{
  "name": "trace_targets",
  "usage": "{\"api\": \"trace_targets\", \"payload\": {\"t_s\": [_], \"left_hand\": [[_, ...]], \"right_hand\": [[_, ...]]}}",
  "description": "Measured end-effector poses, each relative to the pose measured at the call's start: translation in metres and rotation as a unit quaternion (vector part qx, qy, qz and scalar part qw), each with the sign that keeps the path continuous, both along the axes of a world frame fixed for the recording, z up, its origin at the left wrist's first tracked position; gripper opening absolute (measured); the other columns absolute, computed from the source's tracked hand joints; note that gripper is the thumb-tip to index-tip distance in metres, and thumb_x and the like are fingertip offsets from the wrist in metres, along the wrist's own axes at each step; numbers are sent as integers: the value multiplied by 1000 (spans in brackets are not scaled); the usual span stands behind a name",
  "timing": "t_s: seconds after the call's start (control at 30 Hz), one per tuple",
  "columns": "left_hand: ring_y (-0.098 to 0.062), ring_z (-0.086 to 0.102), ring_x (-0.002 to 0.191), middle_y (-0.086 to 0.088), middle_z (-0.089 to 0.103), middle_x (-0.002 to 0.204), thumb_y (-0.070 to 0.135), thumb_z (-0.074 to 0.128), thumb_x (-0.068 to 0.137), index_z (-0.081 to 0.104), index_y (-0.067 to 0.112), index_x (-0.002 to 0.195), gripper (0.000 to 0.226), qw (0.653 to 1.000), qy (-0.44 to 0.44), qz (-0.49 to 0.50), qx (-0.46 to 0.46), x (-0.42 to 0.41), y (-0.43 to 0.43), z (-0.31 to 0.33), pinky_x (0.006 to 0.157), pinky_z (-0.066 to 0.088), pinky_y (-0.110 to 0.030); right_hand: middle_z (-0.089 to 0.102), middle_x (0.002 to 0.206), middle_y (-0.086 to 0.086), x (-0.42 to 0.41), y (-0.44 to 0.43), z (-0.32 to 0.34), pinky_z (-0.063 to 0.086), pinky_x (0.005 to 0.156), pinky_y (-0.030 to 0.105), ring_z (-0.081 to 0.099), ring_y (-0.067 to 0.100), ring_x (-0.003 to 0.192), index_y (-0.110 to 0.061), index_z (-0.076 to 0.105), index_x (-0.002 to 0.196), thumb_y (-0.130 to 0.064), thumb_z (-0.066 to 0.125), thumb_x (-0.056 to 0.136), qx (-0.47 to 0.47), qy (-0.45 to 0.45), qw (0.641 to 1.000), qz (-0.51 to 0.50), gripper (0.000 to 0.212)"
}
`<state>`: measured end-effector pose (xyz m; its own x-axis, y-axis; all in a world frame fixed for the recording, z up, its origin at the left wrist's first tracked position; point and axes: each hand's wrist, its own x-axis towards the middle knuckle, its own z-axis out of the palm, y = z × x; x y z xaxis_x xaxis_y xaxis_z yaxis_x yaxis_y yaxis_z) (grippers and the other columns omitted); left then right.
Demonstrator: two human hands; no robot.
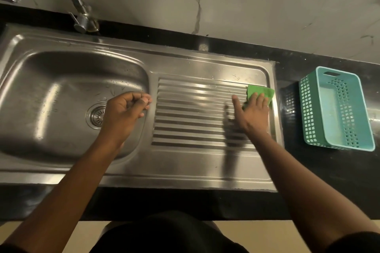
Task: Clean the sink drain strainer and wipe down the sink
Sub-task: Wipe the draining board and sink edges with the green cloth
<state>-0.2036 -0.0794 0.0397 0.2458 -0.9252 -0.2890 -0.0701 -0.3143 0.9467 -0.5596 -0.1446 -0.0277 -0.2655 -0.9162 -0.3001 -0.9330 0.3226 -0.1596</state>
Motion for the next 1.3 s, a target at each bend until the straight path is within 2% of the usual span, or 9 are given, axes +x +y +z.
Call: {"api": "trace_targets", "payload": {"t_s": [0.13, 0.3, 0.4, 0.5, 0.6, 0.77, 0.97, 1.13, 1.3], "left_hand": [[-23, 77, 103, -1, 82, 104, 16, 67, 101, 78, 21, 102, 12, 1000, 1, 7, 7, 9, 1, 2, 92, 60, -43], [-24, 77, 103, -8, 81, 107, 14, 66, 102, 77, 8, 113, 17, 999, -8, 32, 6, 21, 1, 6, 91, 60, -40], [-22, 77, 103, -5, 81, 107, 16, 65, 102, 77, 11, 112, 16, 999, -20, 40, -10, 28, 1, 9, 87, 61, -34], [-26, 77, 104, -7, 81, 107, 15, 65, 102, 77, 9, 112, 16, 999, -12, 45, -10, 28, 0, 6, 88, 60, -36], [-30, 77, 107, -8, 81, 108, 15, 66, 102, 77, 8, 113, 17, 1000, -4, 30, 6, 19, 0, 1, 90, 60, -39], [-33, 75, 108, -9, 81, 108, 13, 66, 102, 77, 8, 110, 15, 1000, 8, 11, 15, 6, 2, -1, 90, 60, -40], [-28, 76, 105, -4, 82, 106, 13, 66, 102, 78, 17, 104, 13, 1000, 7, 7, 18, 12, 5, -1, 92, 61, -44], [-22, 76, 104, 0, 81, 107, 16, 66, 102, 78, 13, 110, 15, 1000, -4, 14, 25, 23, 8, -5, 85, 62, -30], [-22, 76, 102, -3, 81, 107, 17, 67, 102, 78, 17, 106, 12, 999, -24, 21, 25, 24, 5, -3, 85, 61, -31]], "right_hand": [[8, 171, 26, 102, -2, 4, 2, 131, 48, 2, 37, 161, 4, 12, 163, -91, 0, 87, 0, 13, 999, 30, 122], [-1, 174, 18, 237, 17, 7, 1, 131, 48, -8, 30, 162, -4, 6, 166, -83, 7, 93, 1, -62, 969, 241, 107], [1, 175, 13, 248, 12, 4, 3, 131, 47, -6, 26, 162, -6, 7, 166, -80, 8, 94, 7, -60, 950, 305, 104], [14, 174, 7, 195, 4, -4, 13, 130, 48, 5, 20, 162, -14, 19, 166, -75, 16, 100, -26, -45, 918, 393, 90], [21, 173, 8, 119, -3, -7, 14, 131, 46, 13, 21, 161, -15, 24, 165, -74, 22, 101, -25, -12, 937, 348, 87], [4, 175, 6, -25, -5, 5, 8, 131, 48, 3, 23, 162, -19, 7, 167, -82, 8, 97, 8, 37, 988, 150, 94], [5, 173, 22, 26, -29, 0, 3, 131, 50, 1, 36, 161, -3, 8, 165, -91, -3, 87, 11, 23, 1000, -11, 118], [1, 174, 18, 141, -19, 4, 1, 131, 47, -5, 31, 162, -2, 7, 165, -93, 1, 86, -6, -5, 997, 76, 120], [3, 175, 14, 248, -11, 2, 6, 131, 48, -5, 28, 162, -6, 11, 166, -76, 15, 98, 9, -20, 943, 333, 98]]}}
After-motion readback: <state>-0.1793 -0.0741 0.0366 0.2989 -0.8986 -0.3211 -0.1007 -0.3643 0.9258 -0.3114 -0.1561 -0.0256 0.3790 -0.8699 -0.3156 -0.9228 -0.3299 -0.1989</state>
